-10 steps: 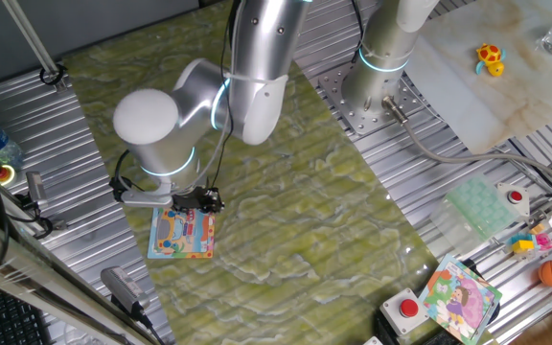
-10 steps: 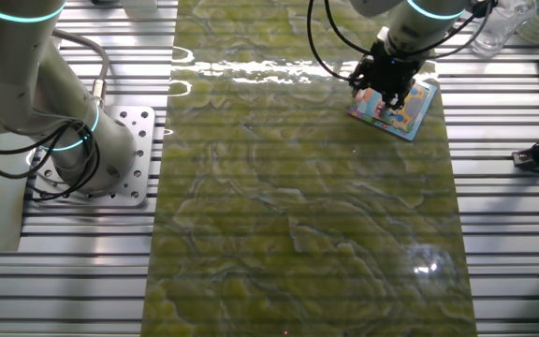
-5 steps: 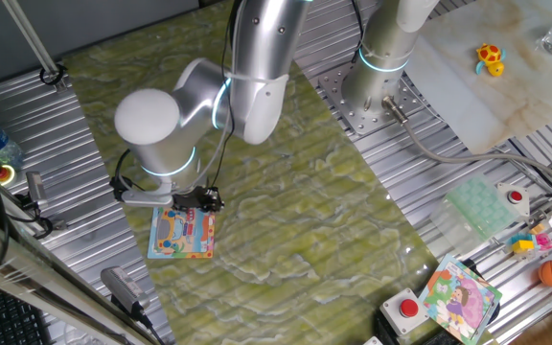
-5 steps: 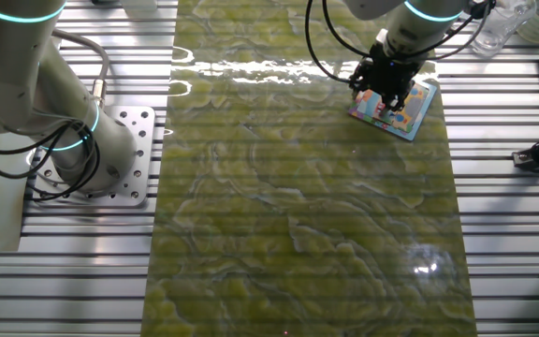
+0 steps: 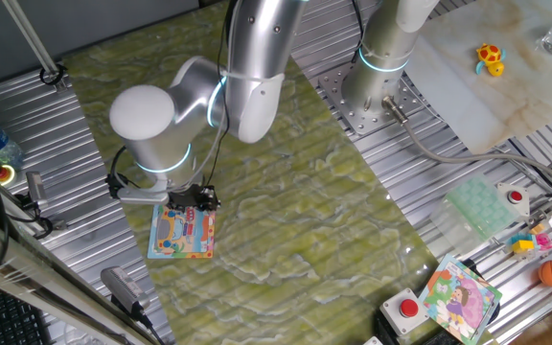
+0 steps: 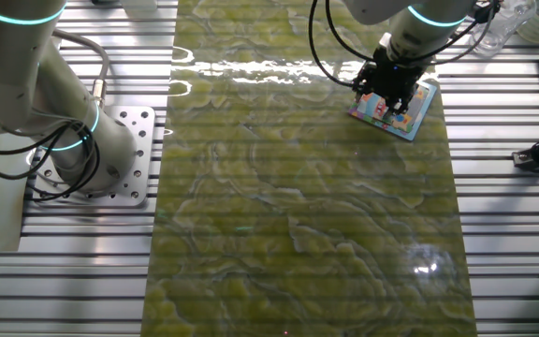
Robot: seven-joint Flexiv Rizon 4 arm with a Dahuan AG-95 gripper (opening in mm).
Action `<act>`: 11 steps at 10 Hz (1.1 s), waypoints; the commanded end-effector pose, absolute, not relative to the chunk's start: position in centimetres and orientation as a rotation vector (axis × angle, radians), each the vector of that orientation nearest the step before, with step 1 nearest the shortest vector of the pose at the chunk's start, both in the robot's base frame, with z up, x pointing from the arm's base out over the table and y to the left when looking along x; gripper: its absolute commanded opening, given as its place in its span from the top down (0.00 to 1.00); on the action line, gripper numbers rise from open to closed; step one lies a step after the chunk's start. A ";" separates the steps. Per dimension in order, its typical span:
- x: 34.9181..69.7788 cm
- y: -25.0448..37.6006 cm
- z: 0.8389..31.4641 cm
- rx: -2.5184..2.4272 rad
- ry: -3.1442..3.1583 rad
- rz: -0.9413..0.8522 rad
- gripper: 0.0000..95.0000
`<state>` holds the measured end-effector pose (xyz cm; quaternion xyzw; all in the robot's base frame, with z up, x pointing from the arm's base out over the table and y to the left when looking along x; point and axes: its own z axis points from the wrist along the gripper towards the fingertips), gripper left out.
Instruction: Assemble one piece of a puzzle
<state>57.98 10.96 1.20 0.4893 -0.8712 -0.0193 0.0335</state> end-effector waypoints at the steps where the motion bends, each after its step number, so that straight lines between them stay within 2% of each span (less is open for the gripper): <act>1: 57.9 10.9 0.7 1.507 -2.683 -0.063 0.40; 11: 59.1 9.7 1.9 1.537 -2.669 -0.116 0.40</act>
